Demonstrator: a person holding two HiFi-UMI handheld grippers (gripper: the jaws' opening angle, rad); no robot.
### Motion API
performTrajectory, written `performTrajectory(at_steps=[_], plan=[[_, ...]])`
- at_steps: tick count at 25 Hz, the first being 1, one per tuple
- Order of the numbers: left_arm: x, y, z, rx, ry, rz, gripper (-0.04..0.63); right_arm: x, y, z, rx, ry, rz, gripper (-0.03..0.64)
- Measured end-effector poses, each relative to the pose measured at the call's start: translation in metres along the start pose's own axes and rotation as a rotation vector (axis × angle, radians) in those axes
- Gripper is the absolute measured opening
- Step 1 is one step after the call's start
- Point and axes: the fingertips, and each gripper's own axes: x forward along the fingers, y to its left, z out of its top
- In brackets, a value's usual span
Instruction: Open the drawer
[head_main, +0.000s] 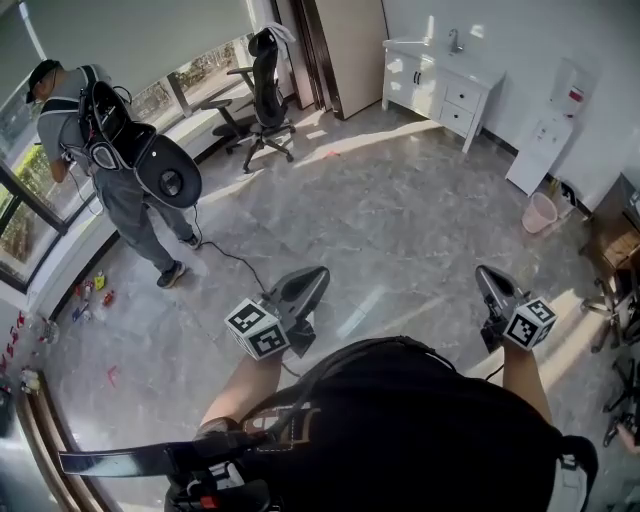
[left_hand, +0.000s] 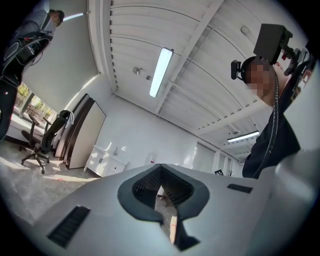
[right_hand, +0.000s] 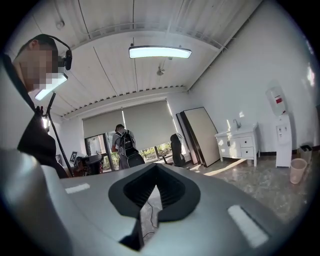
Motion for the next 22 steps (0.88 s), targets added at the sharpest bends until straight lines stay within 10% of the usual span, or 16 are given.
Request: performTrajectory(at_steps=[12,22], plan=[[0.105,0.003,-0.022,0.009,0.056,-0.003,0.0,-0.01,-0.103,-0.001,0.068,-0.002,-0.01,0.002],[0.144,0.089,-0.008,-0.036,0.068,-0.11,0.0,0.05,-0.124,0.016,0.042,-0.008,-0.112,0.002]])
